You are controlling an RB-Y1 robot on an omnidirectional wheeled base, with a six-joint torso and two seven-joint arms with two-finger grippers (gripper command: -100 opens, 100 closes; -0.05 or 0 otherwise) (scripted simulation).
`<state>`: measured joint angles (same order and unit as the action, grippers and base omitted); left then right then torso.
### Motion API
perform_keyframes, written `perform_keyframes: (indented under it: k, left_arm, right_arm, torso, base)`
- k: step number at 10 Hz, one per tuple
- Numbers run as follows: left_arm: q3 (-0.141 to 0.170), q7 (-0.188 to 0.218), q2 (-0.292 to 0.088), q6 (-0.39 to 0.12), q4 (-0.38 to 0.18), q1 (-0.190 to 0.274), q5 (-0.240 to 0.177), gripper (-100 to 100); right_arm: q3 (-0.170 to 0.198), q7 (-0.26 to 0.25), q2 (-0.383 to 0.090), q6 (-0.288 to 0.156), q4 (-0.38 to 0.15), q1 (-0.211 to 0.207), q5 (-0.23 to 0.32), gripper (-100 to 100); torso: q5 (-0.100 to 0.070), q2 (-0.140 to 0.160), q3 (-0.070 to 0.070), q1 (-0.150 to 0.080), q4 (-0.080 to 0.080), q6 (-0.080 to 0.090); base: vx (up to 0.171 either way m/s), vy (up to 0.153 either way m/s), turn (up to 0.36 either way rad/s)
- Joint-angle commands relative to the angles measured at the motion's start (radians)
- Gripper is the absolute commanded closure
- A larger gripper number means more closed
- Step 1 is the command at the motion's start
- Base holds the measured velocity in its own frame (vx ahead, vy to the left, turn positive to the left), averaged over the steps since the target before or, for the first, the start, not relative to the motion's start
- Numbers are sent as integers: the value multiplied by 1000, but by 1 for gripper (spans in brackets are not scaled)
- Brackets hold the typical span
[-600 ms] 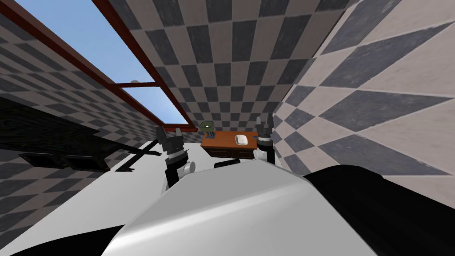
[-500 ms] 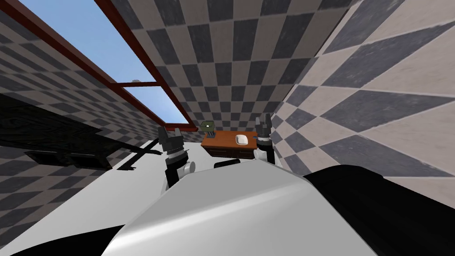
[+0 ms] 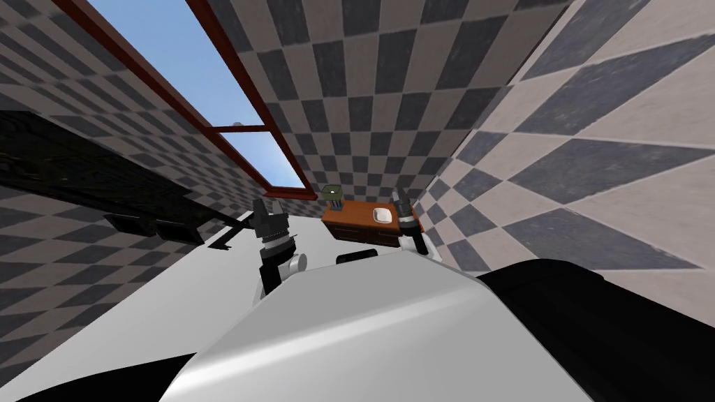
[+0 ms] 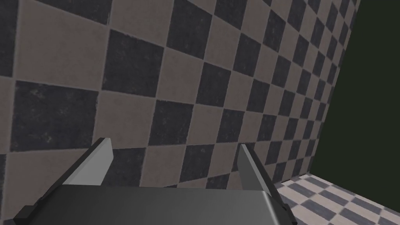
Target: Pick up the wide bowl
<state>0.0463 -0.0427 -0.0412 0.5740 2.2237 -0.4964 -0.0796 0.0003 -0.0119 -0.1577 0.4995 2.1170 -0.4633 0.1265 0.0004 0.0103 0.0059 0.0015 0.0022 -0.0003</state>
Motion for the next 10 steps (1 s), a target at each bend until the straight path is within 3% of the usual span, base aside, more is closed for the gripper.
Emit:
perform_keyframes:
  k: [1, 4, 5, 6, 10]
  left_arm:
    - [0, 0, 0, 0, 0, 0, 0, 0]
    - [0, 0, 0, 0, 0, 0, 0, 0]
    - [0, 0, 0, 0, 0, 0, 0, 0]
    - [0, 0, 0, 0, 0, 0, 0, 0]
    - [0, 0, 0, 0, 0, 0, 0, 0]
  right_arm:
    - [12, -19, -31, -50, -44, 3, 50, -100]
    - [18, -32, -50, -84, -81, 10, 93, -100]
    - [25, -46, -70, -117, -114, 17, 131, -100]
    - [25, -46, -70, -117, -121, 17, 131, -100]
    - [45, -94, -132, -223, -245, 44, 250, -100]
  torso:
    - [0, 0, 0, 0, 0, 0]
    - [0, -3, -2, 0, -1, 0]
    - [0, -5, -3, -1, -1, 0]
    - [0, -5, -3, 0, -1, 0]
    - [0, -3, -1, 0, 0, 1]
  base:
    - [-147, 23, 201]
    - [-88, 28, 75]
    - [-76, 34, 140]
    - [-65, 28, 75]
    - [-112, 37, 163]
